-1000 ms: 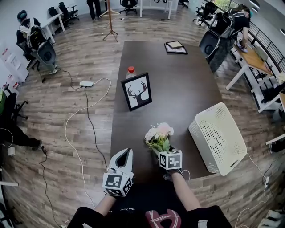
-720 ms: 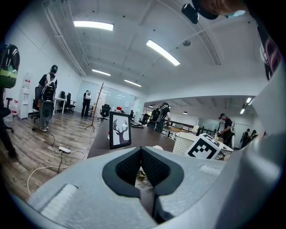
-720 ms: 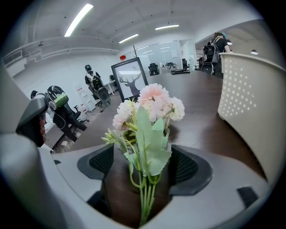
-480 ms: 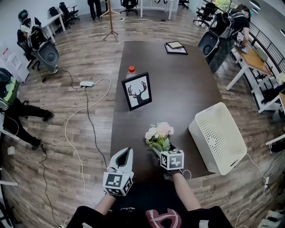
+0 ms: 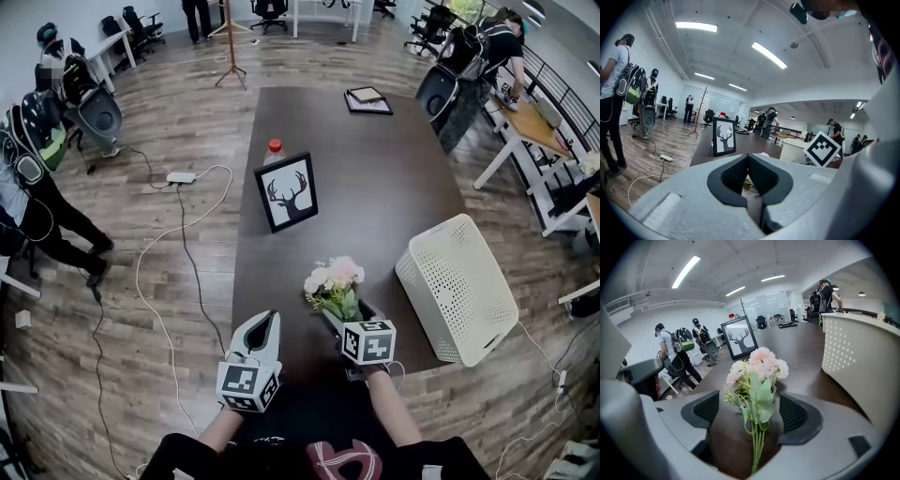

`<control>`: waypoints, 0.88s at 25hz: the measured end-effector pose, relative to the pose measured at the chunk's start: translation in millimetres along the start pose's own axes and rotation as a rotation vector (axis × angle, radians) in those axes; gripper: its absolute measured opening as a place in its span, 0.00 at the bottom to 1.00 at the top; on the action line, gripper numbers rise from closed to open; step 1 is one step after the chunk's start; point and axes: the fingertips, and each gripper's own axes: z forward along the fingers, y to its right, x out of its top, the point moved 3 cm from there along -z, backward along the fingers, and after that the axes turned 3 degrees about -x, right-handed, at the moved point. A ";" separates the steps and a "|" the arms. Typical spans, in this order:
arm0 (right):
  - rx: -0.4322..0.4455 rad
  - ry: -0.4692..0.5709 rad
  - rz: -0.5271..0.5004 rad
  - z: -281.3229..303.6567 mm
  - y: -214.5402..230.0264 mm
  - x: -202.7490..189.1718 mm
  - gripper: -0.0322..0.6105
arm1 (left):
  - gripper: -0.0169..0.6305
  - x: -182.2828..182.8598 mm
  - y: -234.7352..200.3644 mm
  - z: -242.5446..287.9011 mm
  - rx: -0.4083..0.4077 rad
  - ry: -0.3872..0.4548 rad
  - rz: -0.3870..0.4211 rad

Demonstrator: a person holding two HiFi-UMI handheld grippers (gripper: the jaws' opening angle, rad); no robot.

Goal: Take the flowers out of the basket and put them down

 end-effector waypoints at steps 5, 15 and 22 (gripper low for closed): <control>-0.002 0.046 -0.008 -12.8 -4.0 12.7 0.67 | 0.04 1.6 1.6 -0.7 -0.004 0.001 0.001; 0.003 0.137 -0.061 -38.2 -14.8 31.3 0.67 | 0.04 2.1 4.7 -1.2 -0.012 0.005 0.003; 0.022 0.201 -0.081 -58.5 -24.9 39.3 0.66 | 0.04 4.0 8.2 -1.7 -0.022 0.004 0.008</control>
